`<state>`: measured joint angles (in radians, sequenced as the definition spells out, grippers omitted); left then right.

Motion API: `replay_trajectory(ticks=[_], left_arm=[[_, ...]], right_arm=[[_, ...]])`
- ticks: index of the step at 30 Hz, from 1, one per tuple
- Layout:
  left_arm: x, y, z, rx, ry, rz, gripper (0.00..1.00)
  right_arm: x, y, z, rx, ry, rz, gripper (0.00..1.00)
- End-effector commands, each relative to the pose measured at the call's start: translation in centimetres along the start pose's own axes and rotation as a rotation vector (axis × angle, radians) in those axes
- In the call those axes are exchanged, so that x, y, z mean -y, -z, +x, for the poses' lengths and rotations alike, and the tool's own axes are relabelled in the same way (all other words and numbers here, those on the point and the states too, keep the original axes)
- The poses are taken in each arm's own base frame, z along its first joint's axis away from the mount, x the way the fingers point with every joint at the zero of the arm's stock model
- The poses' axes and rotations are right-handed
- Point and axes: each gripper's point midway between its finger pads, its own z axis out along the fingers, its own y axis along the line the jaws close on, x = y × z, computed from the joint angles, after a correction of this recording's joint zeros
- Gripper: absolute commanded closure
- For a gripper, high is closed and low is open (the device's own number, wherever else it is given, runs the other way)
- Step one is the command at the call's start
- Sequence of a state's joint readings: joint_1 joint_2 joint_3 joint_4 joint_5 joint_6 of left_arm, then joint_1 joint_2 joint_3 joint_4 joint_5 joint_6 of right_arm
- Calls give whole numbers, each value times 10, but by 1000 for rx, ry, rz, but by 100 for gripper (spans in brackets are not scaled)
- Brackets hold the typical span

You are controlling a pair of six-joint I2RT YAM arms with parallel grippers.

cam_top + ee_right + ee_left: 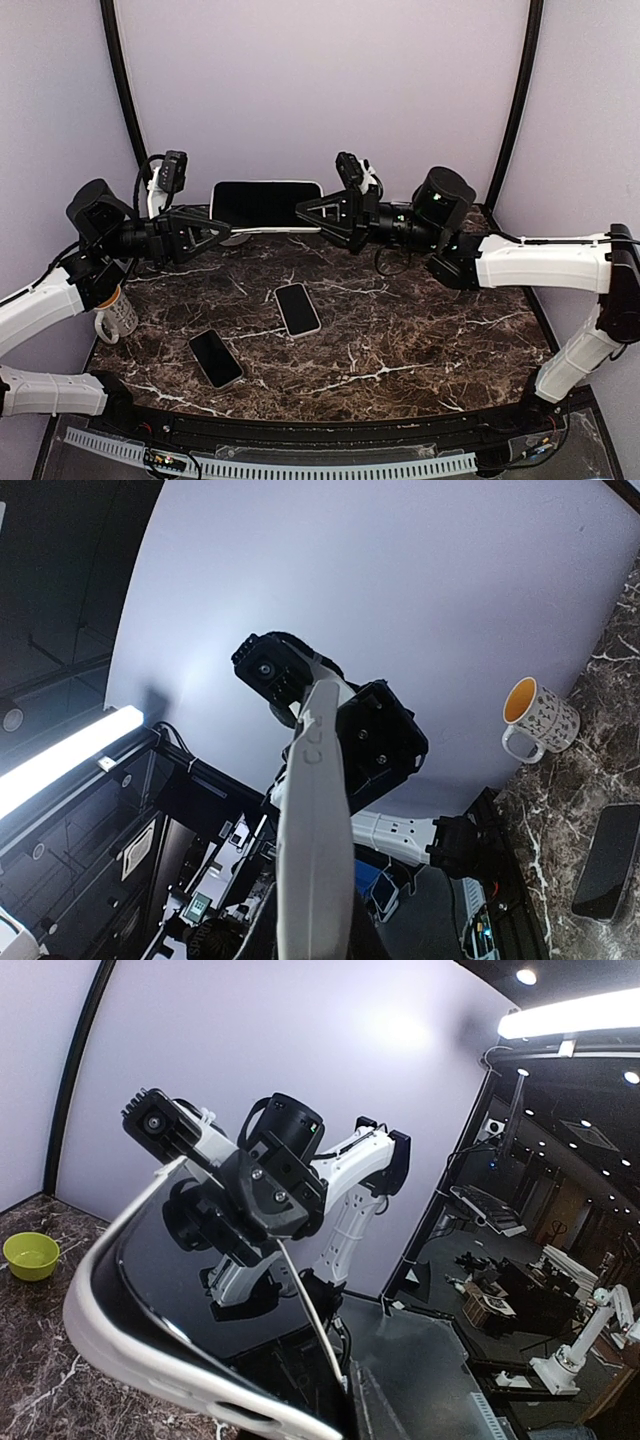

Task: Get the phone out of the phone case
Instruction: Remove the bottom left corner of the phone case.

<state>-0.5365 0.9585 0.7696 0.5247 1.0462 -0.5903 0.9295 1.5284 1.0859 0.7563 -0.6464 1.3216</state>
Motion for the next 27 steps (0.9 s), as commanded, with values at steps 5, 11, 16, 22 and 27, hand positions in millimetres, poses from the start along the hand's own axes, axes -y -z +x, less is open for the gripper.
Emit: replay_trajectory(ticks=[5, 11, 16, 22, 27], left_arm=[[32, 6, -33, 107, -235, 28, 82], [35, 8, -43, 144, -270, 15, 82], [41, 9, -48, 159, -293, 25, 82], [51, 12, -54, 184, -327, 38, 83], [60, 12, -60, 181, -342, 73, 83]], right_arm=[[3, 1, -16, 122, -161, -33, 100], [1, 0, -21, 152, -194, -61, 100], [0, 1, -24, 180, -199, -57, 100], [-6, -2, -23, 174, -204, -82, 100], [-12, -4, -24, 168, -188, -92, 100]])
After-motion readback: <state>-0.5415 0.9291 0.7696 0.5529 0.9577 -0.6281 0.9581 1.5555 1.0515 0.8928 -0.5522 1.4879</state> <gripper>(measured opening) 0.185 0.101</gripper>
